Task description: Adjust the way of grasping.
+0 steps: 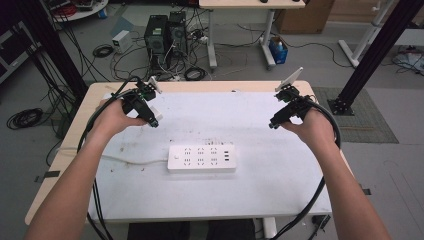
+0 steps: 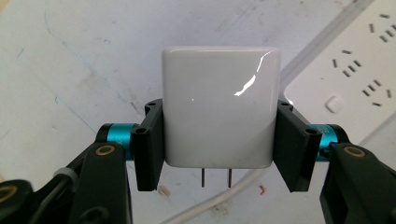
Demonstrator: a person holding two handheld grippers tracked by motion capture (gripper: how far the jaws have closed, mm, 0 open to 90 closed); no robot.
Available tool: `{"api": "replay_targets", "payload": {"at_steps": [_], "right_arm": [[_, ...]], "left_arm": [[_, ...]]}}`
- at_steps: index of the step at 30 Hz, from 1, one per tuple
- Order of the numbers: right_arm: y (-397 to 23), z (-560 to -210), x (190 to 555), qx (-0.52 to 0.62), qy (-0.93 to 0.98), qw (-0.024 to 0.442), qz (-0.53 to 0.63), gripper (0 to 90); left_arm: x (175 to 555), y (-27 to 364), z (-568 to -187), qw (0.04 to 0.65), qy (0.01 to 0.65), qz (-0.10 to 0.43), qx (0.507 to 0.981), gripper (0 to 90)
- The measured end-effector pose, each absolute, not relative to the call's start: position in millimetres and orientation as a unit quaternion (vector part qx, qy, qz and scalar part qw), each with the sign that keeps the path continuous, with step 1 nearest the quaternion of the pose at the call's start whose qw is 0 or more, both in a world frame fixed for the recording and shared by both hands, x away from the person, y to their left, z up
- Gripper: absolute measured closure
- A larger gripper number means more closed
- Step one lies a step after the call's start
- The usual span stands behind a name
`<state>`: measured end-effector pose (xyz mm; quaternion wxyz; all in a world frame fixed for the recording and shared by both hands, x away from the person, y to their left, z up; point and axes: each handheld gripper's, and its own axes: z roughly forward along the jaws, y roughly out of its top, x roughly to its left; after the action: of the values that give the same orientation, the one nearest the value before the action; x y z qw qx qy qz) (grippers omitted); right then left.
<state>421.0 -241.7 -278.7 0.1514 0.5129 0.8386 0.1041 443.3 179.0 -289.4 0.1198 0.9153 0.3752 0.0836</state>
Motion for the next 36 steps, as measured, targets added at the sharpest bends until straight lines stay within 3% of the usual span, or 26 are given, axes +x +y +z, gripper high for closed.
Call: {"api": "replay_targets", "payload": {"at_steps": [11,21,28,36], "right_arm": [[-225,-254,410,0.535,0.83,0.093,0.124,13.5],[-200,-227,403,0.543,0.818,0.042,0.184,13.5],[-186,-222,398,0.552,0.789,-0.043,0.267,16.9],[-158,-230,394,0.546,0.775,-0.108,0.301,21.3]], "left_arm": [[418,145,-263,0.223,0.247,0.054,0.941,42.5],[404,104,-259,0.341,0.139,0.041,0.929,42.6],[395,74,-264,0.351,0.095,0.038,0.931,42.6],[388,54,-265,0.369,0.073,0.04,0.926,42.6]]}}
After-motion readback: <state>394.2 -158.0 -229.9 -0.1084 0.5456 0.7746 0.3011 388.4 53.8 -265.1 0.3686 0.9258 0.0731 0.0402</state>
